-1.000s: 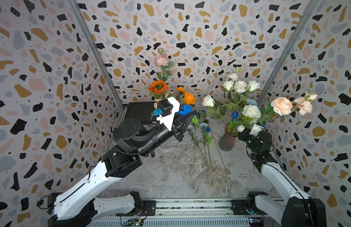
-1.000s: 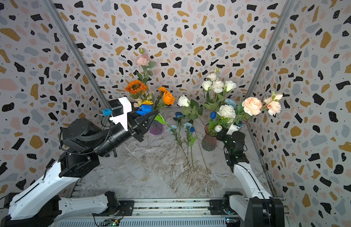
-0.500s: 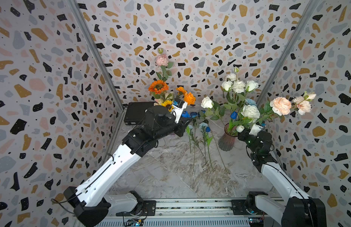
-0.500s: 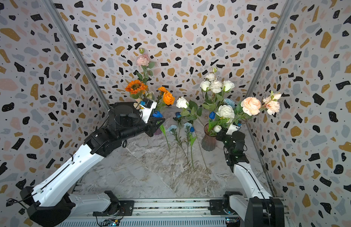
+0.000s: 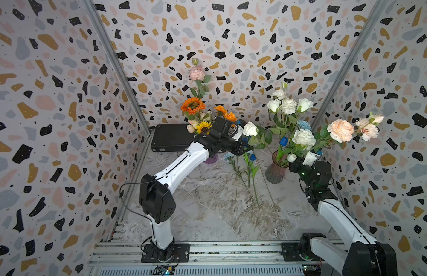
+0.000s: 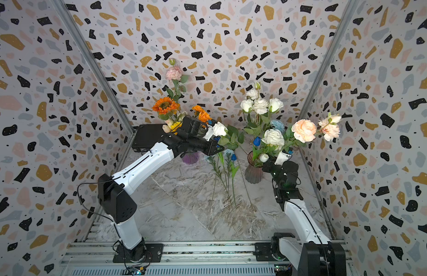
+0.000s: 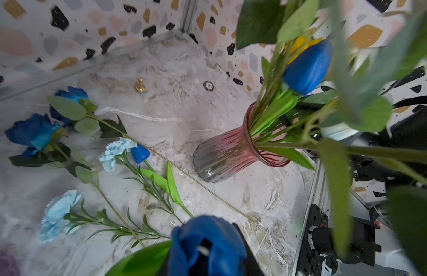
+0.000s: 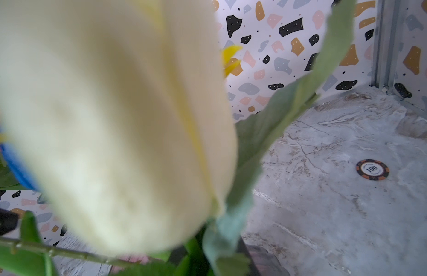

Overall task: Pick out blue flowers from the vase
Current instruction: Place the flower at the center of the board.

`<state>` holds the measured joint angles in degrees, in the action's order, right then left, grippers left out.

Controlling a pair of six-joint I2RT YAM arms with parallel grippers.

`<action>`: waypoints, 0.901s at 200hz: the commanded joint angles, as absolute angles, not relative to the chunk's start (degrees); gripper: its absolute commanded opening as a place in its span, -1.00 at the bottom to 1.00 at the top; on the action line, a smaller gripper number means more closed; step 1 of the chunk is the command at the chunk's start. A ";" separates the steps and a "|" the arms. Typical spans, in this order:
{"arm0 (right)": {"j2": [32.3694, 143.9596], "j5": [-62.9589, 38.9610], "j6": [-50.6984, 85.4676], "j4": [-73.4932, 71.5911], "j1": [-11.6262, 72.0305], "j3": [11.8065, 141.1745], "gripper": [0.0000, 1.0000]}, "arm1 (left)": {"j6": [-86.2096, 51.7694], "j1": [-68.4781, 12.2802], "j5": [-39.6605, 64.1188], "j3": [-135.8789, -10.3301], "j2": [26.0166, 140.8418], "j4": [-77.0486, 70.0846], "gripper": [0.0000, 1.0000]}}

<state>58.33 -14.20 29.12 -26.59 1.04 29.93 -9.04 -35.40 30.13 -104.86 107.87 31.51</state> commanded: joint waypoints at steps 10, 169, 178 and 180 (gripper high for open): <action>57.90 -15.60 28.12 -22.50 1.52 28.12 -0.55 | -9.05 -34.48 32.94 -111.82 115.05 34.44 -0.45; 54.93 -15.03 27.17 -22.29 1.50 28.23 0.10 | -5.07 -31.82 28.33 -125.51 135.58 40.09 -0.26; 54.84 -14.94 27.03 -22.07 1.54 28.35 0.10 | -5.26 -31.82 28.56 -124.63 135.31 39.13 -0.25; 54.84 -14.88 26.99 -22.00 1.53 28.40 0.10 | -5.27 -31.82 28.50 -124.39 135.28 38.96 -0.25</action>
